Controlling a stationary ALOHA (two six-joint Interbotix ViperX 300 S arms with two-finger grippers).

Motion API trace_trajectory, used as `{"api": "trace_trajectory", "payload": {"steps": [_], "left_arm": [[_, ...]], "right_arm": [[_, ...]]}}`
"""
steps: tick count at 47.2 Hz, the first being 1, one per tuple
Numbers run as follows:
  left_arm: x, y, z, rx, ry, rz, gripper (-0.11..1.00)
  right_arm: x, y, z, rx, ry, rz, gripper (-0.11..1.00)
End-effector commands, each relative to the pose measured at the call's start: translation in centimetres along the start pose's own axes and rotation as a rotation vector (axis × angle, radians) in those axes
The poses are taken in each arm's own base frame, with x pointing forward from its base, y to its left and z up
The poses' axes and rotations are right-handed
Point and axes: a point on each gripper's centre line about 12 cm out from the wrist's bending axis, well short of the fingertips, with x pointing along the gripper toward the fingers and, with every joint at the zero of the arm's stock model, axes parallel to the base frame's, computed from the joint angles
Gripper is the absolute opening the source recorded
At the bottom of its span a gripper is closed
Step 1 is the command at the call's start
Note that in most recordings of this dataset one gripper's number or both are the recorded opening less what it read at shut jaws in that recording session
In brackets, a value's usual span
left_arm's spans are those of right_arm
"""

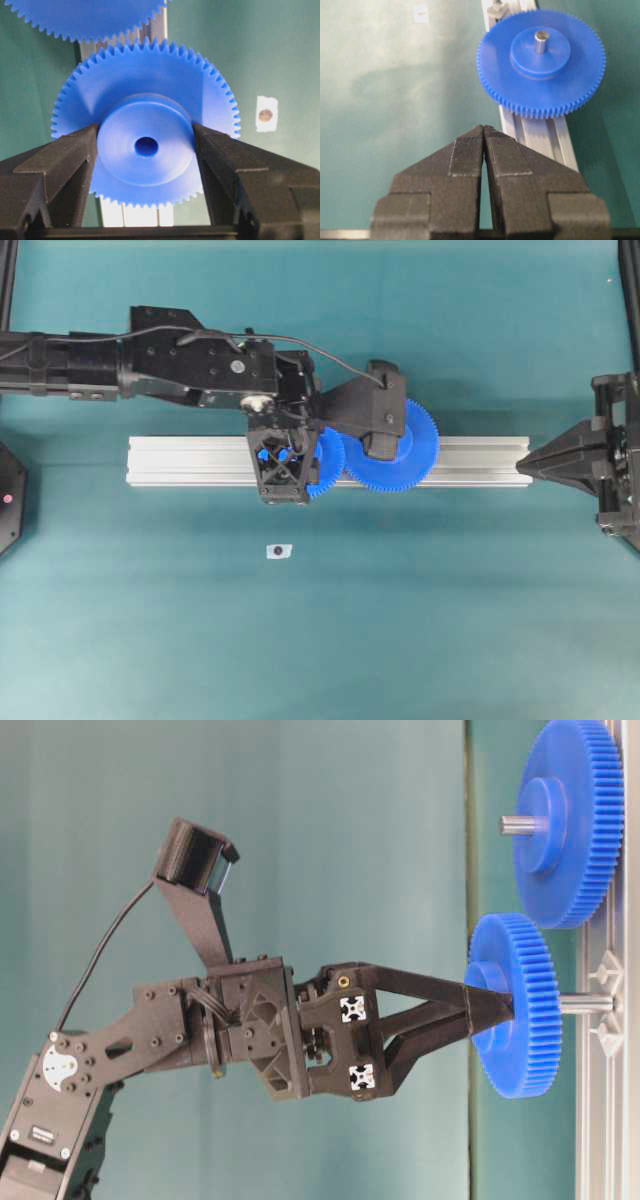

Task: Find the location of the shaft and insert the small gear.
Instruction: 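Align the gear's bore above the empty metal shaft, then lower the gear onto the shaft, meshing with the large gear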

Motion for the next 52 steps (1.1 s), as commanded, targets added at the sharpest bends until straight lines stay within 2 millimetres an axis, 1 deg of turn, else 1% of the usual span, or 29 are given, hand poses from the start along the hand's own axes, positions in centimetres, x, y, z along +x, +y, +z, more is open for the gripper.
{"api": "trace_trajectory", "payload": {"steps": [1, 11, 25, 52], "left_arm": [[-0.3, 0.1, 0.3, 0.004, -0.007, 0.007, 0.65], [-1.0, 0.5, 0.8, -0.002, -0.029, 0.012, 0.65], [-1.7, 0.8, 0.8, -0.007, -0.044, 0.015, 0.65], [-1.8, 0.8, 0.9, -0.008, -0.049, 0.016, 0.65]], "right_arm": [[0.0, 0.0, 0.5, 0.013, -0.014, 0.0, 0.04], [0.0, 0.1, 0.5, 0.012, -0.015, 0.002, 0.04], [0.0, 0.0, 0.5, 0.011, -0.015, 0.0, 0.04], [0.0, 0.0, 0.4, 0.013, -0.012, 0.0, 0.04]]}}
